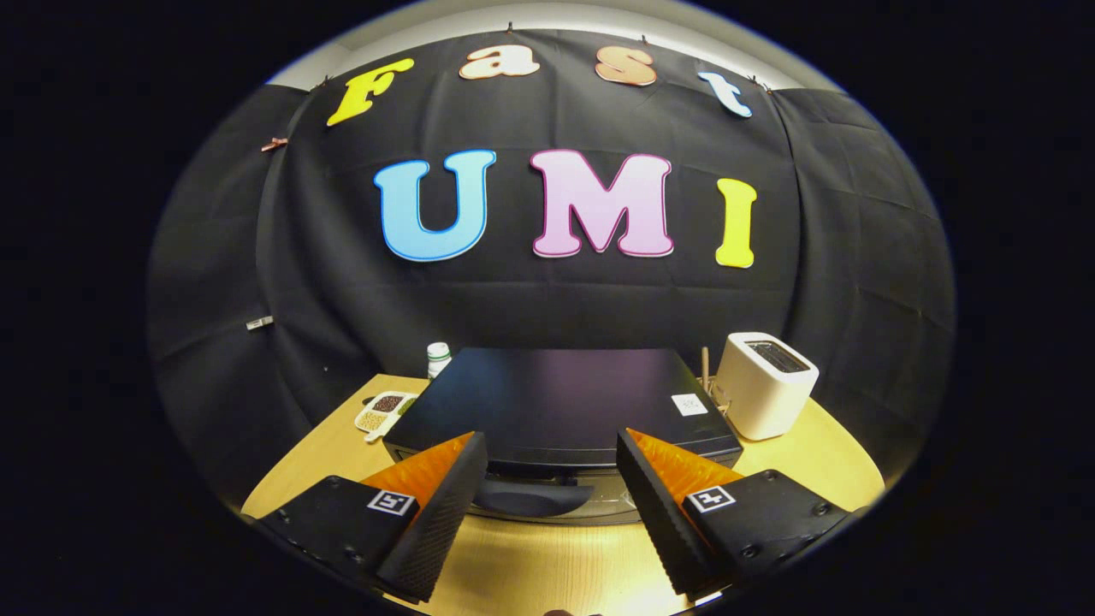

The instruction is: Open the toaster oven, put the food inside, and close the toaster oven door.

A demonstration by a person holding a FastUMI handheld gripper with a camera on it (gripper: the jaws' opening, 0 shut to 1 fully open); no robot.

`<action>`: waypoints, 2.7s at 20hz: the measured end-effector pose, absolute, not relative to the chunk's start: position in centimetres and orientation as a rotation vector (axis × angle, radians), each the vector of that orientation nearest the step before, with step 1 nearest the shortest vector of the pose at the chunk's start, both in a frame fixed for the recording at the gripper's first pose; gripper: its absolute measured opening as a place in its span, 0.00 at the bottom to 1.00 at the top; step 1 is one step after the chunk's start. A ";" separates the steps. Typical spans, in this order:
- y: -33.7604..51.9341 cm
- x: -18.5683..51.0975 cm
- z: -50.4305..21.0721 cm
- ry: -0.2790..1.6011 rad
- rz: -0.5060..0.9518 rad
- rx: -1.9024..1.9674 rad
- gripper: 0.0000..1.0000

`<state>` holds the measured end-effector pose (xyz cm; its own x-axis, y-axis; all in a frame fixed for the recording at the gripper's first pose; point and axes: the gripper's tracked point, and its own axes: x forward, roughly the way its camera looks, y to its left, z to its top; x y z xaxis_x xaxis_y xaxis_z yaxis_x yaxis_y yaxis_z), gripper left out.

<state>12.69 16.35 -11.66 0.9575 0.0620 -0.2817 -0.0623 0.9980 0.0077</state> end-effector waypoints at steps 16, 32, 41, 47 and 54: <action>17.9 13.2 -17.5 0.436 0.030 0.003 0.99; 17.9 4.1 -22.1 0.510 0.107 -0.085 0.98; 16.9 -0.8 -28.8 0.655 0.167 -0.157 0.99; 13.4 -0.8 -25.2 0.605 0.173 -0.145 0.99; 3.0 -0.7 -19.9 0.589 0.063 -0.075 0.99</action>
